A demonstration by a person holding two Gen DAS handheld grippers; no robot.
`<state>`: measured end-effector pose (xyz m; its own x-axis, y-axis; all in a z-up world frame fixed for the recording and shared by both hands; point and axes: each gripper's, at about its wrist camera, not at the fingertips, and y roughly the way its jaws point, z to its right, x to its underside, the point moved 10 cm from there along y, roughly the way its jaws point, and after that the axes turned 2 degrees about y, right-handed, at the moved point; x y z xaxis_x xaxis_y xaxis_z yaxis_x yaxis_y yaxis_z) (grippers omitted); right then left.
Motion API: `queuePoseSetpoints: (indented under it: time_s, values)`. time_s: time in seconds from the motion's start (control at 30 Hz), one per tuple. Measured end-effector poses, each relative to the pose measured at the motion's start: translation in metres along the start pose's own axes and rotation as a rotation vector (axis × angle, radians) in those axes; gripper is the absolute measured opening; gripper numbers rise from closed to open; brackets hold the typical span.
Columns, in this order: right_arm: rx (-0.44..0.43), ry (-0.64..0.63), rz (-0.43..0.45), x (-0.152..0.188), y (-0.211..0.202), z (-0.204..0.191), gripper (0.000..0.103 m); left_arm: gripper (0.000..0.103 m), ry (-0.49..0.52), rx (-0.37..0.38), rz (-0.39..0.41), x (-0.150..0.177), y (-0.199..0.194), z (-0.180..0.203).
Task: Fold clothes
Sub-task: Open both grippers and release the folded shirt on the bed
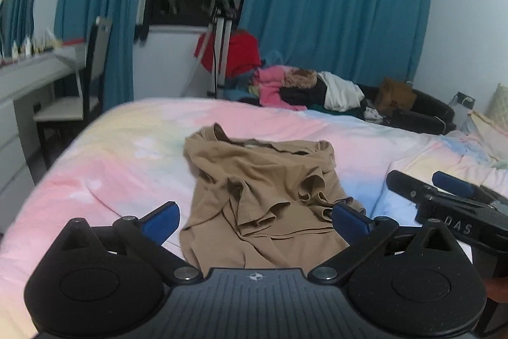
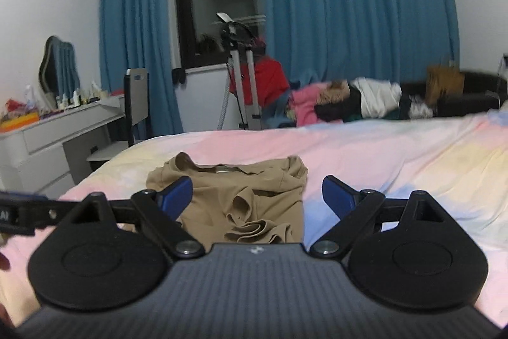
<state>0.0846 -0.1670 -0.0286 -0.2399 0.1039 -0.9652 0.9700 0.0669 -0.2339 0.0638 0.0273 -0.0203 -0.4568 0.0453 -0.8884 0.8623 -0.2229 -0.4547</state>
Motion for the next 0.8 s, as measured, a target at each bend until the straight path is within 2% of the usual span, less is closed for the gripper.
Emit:
queuePoseSetpoints:
  time_s: [0.13, 0.27, 0.53, 0.8]
  values:
    - [0.007, -0.037, 0.004, 0.003, -0.005, -0.005, 0.090, 0.103, 0.098, -0.092, 0.046, 0.003, -0.007, 0.009]
    - [0.000, -0.014, -0.013, 0.006, -0.004, -0.005, 0.090, 0.103, 0.131, -0.105, 0.039, 0.013, -0.005, 0.016]
    - [0.003, 0.027, -0.004, 0.009, -0.007, -0.003, 0.090, 0.103, 0.119, -0.113, 0.045, 0.018, -0.001, 0.013]
    - [0.015, -0.009, 0.010, 0.008, -0.008, -0.010, 0.090, 0.103, 0.079, -0.139, 0.113, 0.006, -0.004, 0.003]
